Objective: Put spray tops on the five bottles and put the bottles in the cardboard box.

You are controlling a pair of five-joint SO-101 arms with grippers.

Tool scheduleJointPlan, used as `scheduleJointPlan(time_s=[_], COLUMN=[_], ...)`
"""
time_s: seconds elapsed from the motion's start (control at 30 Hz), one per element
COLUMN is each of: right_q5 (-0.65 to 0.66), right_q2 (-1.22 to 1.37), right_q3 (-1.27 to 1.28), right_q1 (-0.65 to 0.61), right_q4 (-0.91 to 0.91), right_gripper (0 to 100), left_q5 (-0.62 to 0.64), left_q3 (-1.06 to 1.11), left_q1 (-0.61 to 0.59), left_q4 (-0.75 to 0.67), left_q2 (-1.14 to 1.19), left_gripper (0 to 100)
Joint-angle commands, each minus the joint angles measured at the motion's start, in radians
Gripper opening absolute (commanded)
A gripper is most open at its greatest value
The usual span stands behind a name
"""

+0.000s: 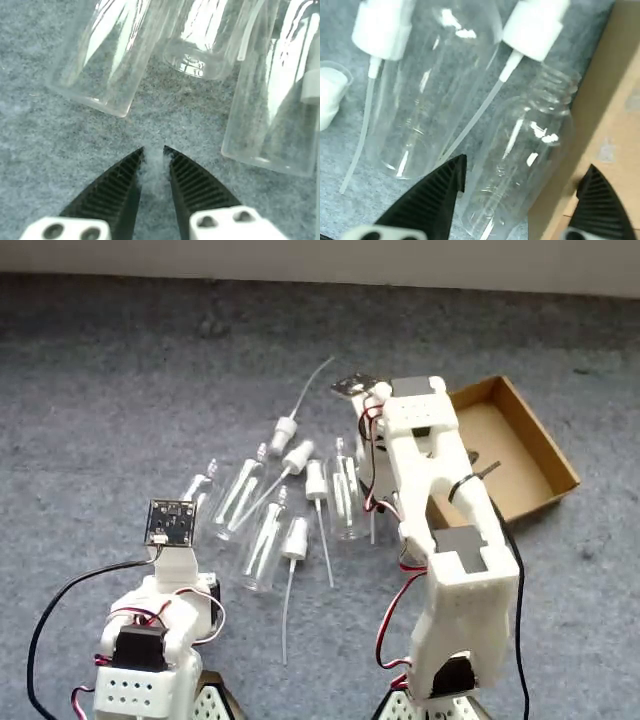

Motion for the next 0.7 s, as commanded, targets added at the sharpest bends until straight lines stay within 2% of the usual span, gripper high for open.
scheduleJointPlan(time_s=[0.0, 0.13, 0.33, 0.67], right_q5=[0.002, -0.003, -0.086, -0.089], right_q2=[-0.028, -0.099, -0.248, -0.348], right_q3=[-0.051, -0.051, -0.051, 0.054], right_q1=[-0.012, -0.012, -0.018, -0.084], right_q4=[0.018, 0.019, 0.025, 0.033], right_gripper=[30.7, 30.7, 30.7, 28.6], left_q5=[-0.009, -0.009, -0.009, -0.009], left_q3=[0.021, 0.021, 0.021, 0.021], left_q1=[-0.005, -0.005, -0.005, -0.005], left_q4=[-0.011, -0.011, -0.011, -0.011], left_q2=[-0.012, -0.012, -0.012, -0.012], left_gripper=[1, 1, 1, 1])
